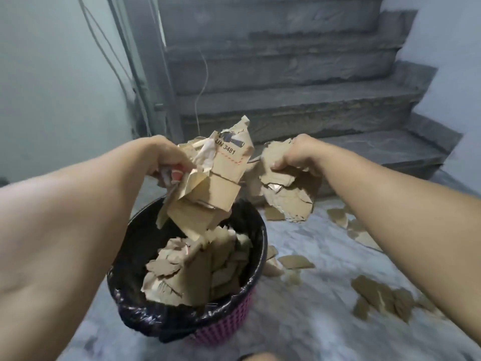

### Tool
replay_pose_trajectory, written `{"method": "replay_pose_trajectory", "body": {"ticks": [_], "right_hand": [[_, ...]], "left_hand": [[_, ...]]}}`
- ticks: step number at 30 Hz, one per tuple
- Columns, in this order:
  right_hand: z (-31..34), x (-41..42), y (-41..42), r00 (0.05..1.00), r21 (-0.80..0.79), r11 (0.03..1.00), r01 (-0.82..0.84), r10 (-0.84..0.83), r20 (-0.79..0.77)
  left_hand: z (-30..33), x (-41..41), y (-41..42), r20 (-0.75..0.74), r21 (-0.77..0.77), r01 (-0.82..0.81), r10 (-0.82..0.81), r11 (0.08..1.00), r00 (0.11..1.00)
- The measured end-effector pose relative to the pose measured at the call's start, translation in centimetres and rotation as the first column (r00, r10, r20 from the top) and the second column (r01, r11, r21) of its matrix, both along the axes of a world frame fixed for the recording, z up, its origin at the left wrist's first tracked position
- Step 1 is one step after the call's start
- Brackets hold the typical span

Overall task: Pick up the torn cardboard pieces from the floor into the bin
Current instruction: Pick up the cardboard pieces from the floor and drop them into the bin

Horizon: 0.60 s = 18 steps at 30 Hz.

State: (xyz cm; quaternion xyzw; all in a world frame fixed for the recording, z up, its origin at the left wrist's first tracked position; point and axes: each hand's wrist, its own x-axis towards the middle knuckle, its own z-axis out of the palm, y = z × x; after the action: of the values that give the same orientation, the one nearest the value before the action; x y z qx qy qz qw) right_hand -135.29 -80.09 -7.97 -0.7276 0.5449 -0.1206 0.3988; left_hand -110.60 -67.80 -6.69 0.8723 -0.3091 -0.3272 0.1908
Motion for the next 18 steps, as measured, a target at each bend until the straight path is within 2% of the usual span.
{"method": "replay_pose_trajectory", "body": {"ticks": [6,10,12,14,18], "right_hand": [[-1.9,6.7,4.4,0.995,0.032,0.994,-0.100,0.100,0.013],[-5.0,9.1,7.0,0.969,0.055,0.975,-0.213,0.218,-0.114],[-6.5,9.3,7.8,0.951,0.077,0.962,-0.264,0.273,-0.148],[-7.7,8.9,8.0,0.940,0.026,0.959,-0.284,0.283,-0.189],[-9.1,7.4,7.0,0.984,-0.192,0.973,-0.131,0.104,-0.143]], "left_hand": [[-4.4,3.9,6.8,-0.059,0.068,-0.087,0.091,0.994,0.994],[-8.1,3.3,9.7,-0.234,0.195,-0.022,0.068,0.980,0.970],[-9.7,2.7,10.3,-0.302,0.199,0.007,0.055,0.980,0.952],[-10.6,1.5,10.4,-0.268,0.096,-0.026,0.051,0.995,0.962],[-12.7,1.6,10.4,-0.045,-0.103,-0.090,0.085,0.991,0.995]]}}
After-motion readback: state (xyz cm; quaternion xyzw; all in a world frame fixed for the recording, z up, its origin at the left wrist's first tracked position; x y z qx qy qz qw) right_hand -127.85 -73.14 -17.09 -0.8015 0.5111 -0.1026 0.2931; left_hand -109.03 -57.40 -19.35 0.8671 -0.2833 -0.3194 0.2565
